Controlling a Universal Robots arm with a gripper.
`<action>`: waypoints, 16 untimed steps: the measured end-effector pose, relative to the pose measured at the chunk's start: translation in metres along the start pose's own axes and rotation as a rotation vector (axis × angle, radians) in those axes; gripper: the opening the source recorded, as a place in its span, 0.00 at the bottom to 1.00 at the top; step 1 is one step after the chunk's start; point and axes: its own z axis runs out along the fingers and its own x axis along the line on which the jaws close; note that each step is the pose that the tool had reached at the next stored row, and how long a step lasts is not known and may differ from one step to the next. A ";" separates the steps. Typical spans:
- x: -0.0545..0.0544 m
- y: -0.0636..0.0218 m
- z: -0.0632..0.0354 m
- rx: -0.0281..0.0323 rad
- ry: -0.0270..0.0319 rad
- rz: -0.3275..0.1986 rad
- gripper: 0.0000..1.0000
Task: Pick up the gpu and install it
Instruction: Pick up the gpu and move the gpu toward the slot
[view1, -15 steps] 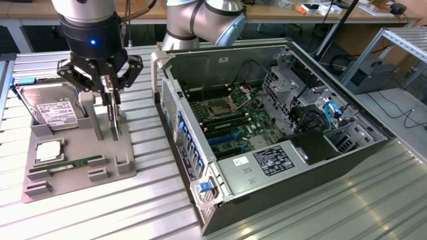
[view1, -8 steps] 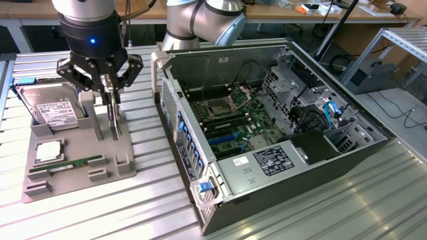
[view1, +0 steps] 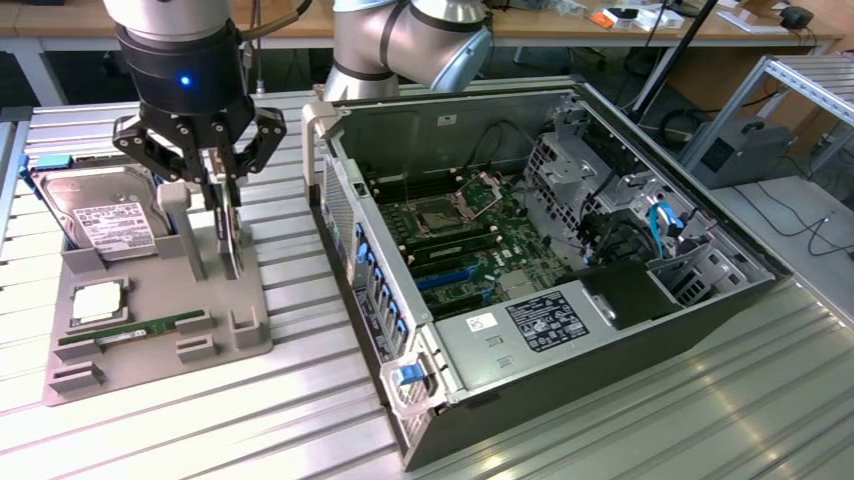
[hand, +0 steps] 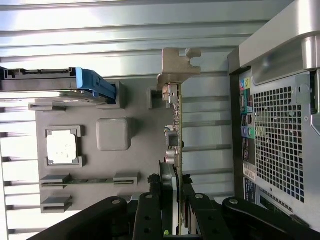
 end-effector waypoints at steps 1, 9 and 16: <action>0.000 0.0000 -0.0002 0.0000 0.0000 0.000 0.27; 0.000 0.0001 -0.0021 0.0000 0.0000 0.000 0.27; 0.000 0.0001 -0.0038 0.0000 0.0000 0.000 0.27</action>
